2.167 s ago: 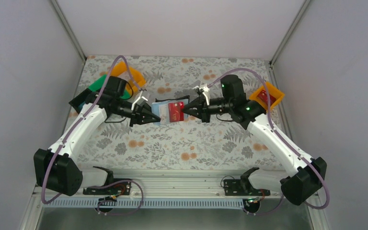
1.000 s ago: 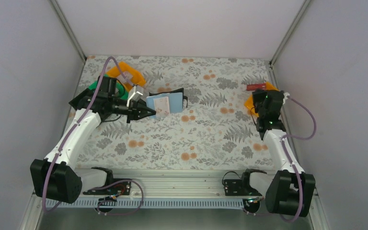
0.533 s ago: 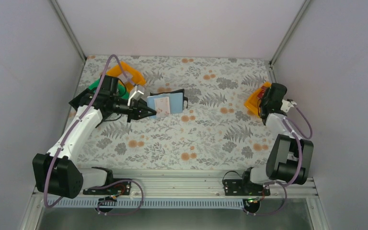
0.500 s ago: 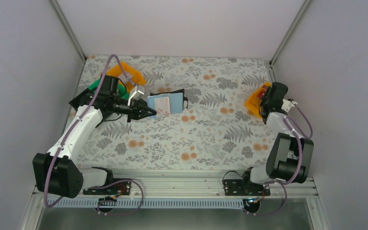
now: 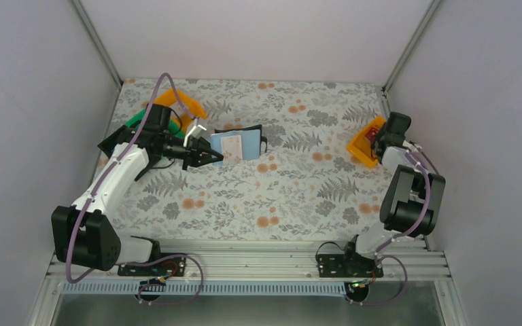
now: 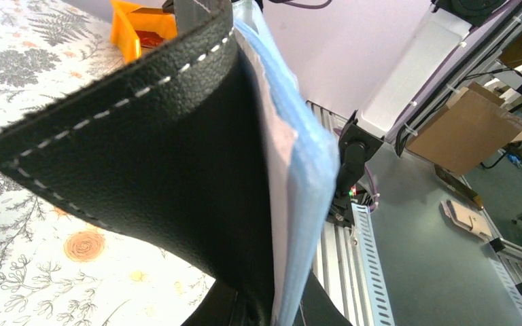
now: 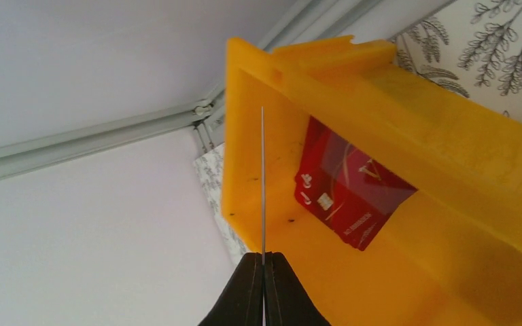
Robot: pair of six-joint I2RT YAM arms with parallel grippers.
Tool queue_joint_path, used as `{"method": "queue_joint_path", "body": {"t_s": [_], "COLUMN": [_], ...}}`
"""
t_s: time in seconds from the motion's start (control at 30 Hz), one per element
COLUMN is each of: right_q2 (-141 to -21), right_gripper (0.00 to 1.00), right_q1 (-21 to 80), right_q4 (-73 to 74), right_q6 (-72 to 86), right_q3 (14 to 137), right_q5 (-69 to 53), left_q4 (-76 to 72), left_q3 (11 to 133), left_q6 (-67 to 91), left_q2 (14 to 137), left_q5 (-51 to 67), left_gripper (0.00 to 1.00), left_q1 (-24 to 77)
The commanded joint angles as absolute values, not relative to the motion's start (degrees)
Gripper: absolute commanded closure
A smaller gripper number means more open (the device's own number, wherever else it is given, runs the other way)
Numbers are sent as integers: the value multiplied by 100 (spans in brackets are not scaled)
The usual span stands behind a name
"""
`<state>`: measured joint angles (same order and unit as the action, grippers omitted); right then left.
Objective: Take the credit cards out of the card holder
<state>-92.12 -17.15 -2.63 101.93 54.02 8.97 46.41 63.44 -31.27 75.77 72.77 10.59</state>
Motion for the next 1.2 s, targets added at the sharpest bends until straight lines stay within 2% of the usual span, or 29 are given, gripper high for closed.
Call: {"method": "queue_joint_path", "body": {"t_s": [0.0,0.37,0.8,0.97,1.17], "right_q2": [-9587,-10193,-10517,-10331,-9999], "right_gripper": [96,96,96,75,61], "right_q1": [-1787,-1812,-1822,-1820,-1822], "right_q4": [-103,-50,-95,61,31], "right_q6": [10441,10073,10333,10327,10150], "right_q3": [5631,6187,6284,6259,6284], "right_q5": [861,1146,857,928,851], "left_q4": [4633,4696,4744,4726,4702], "left_q3": [6517,6528,6577,6588,6571], "left_q6": [-3278,-3352,-3383,-3350,-3334], "left_q2": [7667,7751,7785,7789,7795], "left_q5": [7567,7598,7611,7607,7612], "left_gripper": [98,98,98,98,98], "left_q1": [1023,1021,1024,1022,1020]}}
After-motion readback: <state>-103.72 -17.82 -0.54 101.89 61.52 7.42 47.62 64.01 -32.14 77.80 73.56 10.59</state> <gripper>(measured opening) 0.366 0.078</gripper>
